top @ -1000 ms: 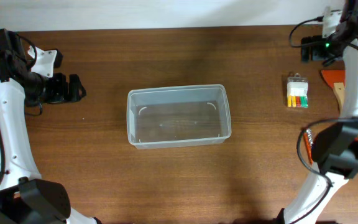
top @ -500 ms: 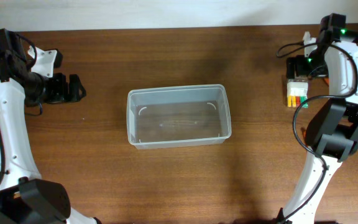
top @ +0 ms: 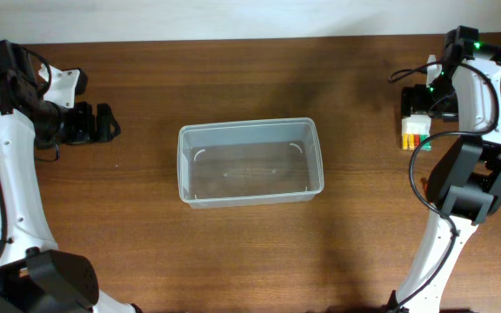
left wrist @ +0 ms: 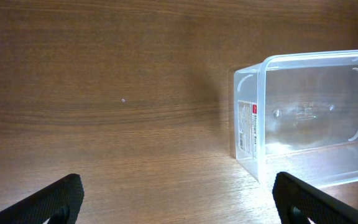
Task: Pack container
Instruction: 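Move the right gripper over the marker blister pack, then lower and close the right gripper on the blister pack's top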
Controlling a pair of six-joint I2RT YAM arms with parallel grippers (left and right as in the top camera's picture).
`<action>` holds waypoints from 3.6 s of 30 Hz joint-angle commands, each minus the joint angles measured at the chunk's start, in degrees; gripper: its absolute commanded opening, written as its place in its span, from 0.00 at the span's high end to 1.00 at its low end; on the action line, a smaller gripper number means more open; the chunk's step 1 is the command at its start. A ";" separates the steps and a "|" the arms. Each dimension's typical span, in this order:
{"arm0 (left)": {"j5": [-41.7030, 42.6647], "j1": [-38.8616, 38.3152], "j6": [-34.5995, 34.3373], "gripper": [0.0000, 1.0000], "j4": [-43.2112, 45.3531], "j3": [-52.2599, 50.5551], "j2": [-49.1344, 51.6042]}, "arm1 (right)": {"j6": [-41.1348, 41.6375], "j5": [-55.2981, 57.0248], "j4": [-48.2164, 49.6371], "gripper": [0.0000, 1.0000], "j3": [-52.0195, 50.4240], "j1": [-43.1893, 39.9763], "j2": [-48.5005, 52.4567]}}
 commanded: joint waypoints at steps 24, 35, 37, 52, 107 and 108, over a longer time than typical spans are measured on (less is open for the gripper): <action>1.05 0.26 -0.57 0.01 0.20 1.33 0.31 | -6.01 -2.32 1.03 0.01 0.52 -1.75 2.67; 1.05 0.24 -0.57 0.01 0.83 1.33 0.31 | -6.05 -2.32 1.27 0.01 0.33 -1.81 2.71; 1.05 0.26 -0.59 0.01 0.81 1.33 0.31 | -6.08 -2.32 1.27 0.01 0.33 -1.81 2.71; 1.05 0.24 -0.59 0.01 0.81 1.33 0.31 | -6.21 -2.32 1.18 0.01 0.33 -1.79 3.82; 1.05 0.26 -0.57 0.01 0.17 1.33 0.31 | -7.72 -2.34 0.79 0.01 0.33 -0.33 7.54; 1.03 0.26 -0.57 0.01 0.20 1.33 0.31 | -7.69 -2.36 0.76 0.01 0.33 -0.31 7.58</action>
